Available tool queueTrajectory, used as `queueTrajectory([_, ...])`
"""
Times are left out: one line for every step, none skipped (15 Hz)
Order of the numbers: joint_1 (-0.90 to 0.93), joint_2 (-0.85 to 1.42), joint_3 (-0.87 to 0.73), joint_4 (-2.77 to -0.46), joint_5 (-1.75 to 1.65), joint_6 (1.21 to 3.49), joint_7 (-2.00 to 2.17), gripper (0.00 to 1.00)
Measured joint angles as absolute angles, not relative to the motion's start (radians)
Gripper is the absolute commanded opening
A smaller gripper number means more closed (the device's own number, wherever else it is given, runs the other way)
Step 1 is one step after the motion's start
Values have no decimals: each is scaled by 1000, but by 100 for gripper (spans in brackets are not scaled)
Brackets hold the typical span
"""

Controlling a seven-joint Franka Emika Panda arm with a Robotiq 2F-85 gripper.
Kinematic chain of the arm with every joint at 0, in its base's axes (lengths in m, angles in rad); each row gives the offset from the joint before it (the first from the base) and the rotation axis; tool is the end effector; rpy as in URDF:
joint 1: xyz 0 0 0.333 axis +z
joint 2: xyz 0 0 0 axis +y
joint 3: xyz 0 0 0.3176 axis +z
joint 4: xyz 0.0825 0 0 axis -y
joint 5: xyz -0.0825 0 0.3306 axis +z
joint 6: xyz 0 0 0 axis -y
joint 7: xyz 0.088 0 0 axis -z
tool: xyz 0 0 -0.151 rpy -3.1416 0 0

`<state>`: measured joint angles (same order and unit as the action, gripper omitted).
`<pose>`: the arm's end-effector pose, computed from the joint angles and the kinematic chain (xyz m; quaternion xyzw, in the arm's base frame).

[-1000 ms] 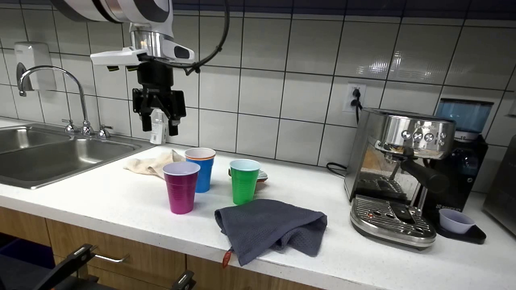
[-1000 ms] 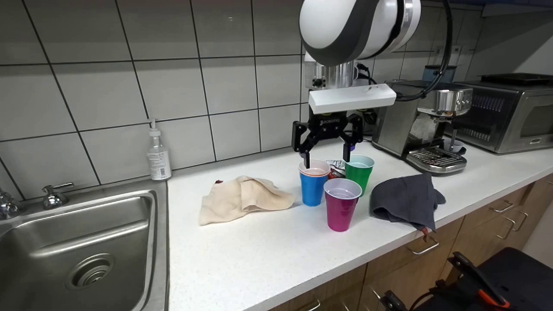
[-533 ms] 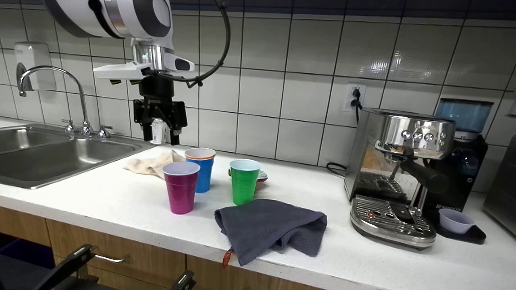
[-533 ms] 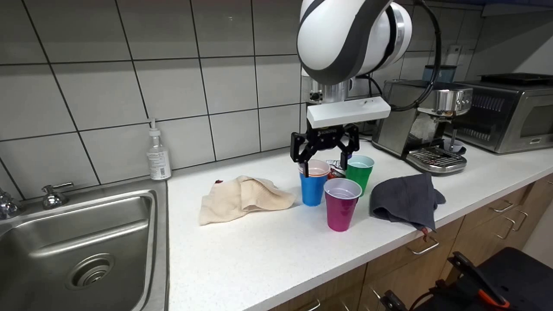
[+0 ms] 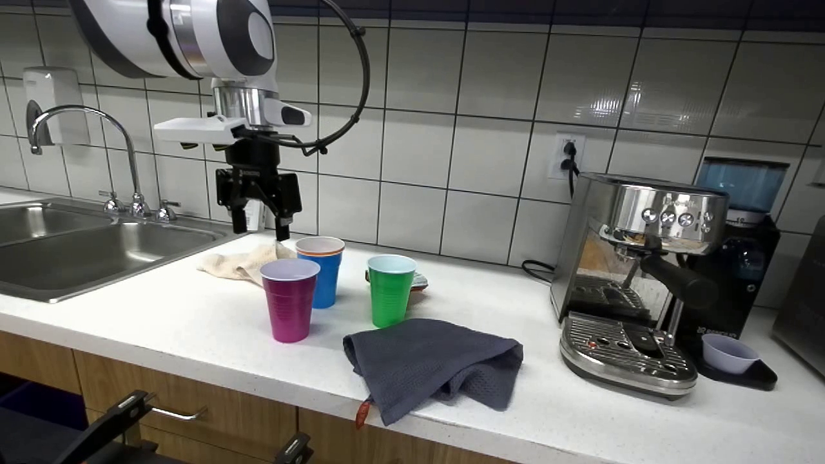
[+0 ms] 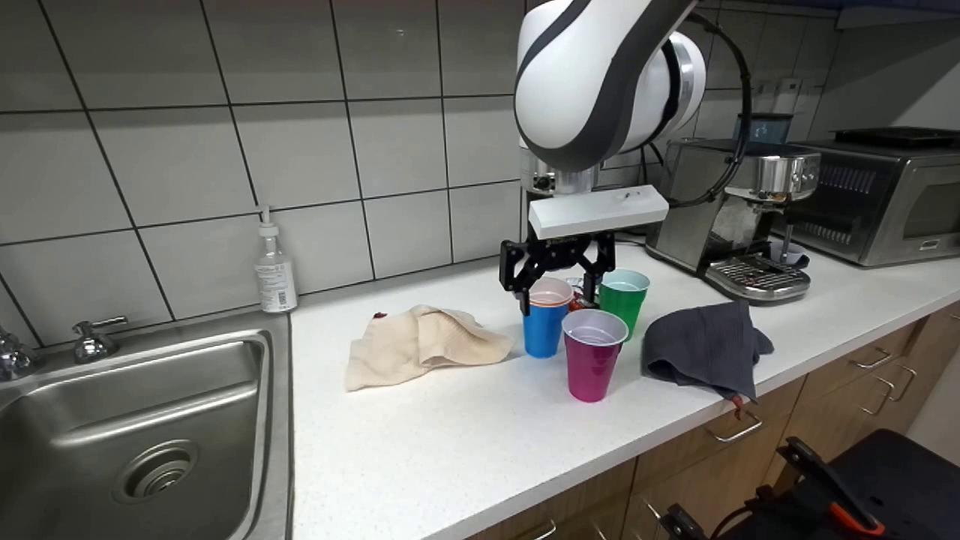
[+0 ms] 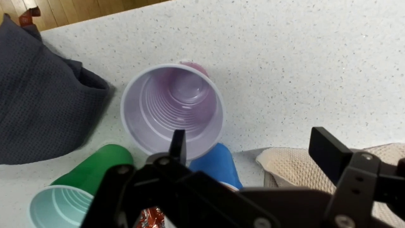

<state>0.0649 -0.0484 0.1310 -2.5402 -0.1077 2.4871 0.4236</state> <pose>0.4126 0.0791 0.2894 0.9968 -0.0710 0.0084 0.0349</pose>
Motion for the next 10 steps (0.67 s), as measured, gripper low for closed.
queueTrajectory([65, -42, 131, -2541, -111, 2494, 424, 100])
queueTrajectory([65, -35, 130, -2542, -114, 2502, 424, 100])
queueTrajectory([65, -29, 130, -2544, -116, 2510, 424, 100])
queueTrajectory([65, -22, 129, -2545, -117, 2516, 424, 100])
queueTrajectory([65, -16, 128, -2546, -118, 2521, 424, 100])
queueTrajectory([65, -10, 126, -2548, -119, 2525, 424, 100])
queueTrajectory([65, -5, 125, -2550, -121, 2529, 424, 100])
queueTrajectory([65, 0, 123, -2552, -125, 2534, 424, 100])
queueTrajectory([65, 4, 121, -2555, -128, 2539, 424, 100])
queueTrajectory([65, 8, 119, -2558, -132, 2543, 425, 100])
